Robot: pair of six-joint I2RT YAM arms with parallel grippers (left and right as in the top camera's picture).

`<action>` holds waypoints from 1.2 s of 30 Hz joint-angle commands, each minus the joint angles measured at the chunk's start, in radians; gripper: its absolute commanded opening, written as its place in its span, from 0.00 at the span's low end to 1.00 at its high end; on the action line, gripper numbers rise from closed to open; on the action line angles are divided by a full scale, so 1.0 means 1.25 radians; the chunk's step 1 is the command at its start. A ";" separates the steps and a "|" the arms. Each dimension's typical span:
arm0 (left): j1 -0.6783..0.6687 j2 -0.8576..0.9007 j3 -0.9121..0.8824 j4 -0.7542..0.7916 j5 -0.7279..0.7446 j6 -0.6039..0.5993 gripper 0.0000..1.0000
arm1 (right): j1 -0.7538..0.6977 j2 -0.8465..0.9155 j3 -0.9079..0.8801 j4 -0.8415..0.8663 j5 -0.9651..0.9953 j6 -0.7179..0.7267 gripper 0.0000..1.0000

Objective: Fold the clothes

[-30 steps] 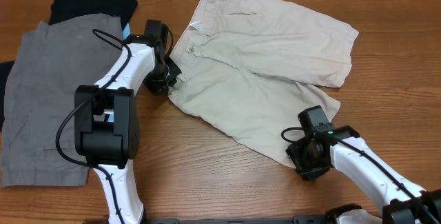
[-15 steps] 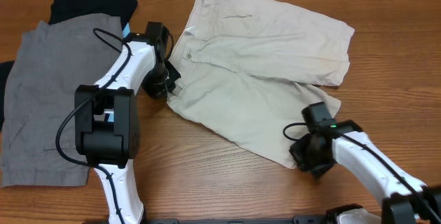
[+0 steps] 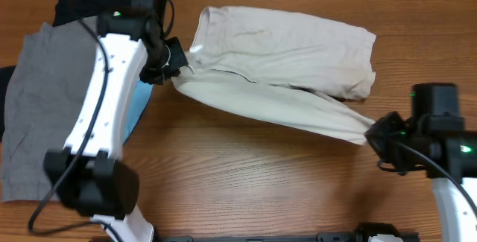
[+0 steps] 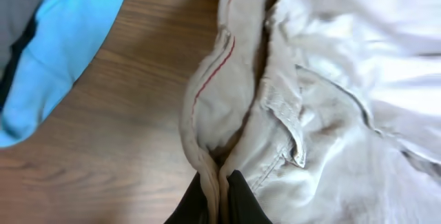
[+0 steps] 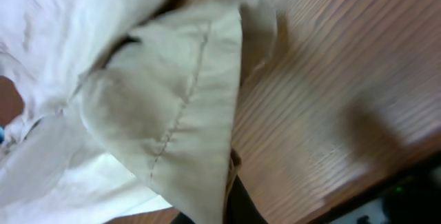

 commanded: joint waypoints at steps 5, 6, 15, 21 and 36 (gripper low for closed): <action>0.016 -0.144 0.022 -0.080 -0.067 0.038 0.04 | -0.051 -0.007 0.164 -0.111 0.060 -0.123 0.04; 0.016 -0.154 0.022 -0.093 -0.068 0.036 0.04 | -0.051 -0.007 0.172 -0.123 0.058 -0.125 0.04; 0.016 -0.156 -0.001 -0.115 -0.121 0.013 0.04 | -0.051 0.074 0.171 -0.103 0.061 -0.149 0.04; 0.015 -0.111 -0.035 0.008 -0.150 -0.006 0.04 | -0.051 0.206 0.164 -0.025 0.067 -0.164 0.04; 0.000 0.146 -0.040 0.397 -0.165 -0.018 0.04 | -0.051 0.577 0.164 0.313 0.061 -0.188 0.04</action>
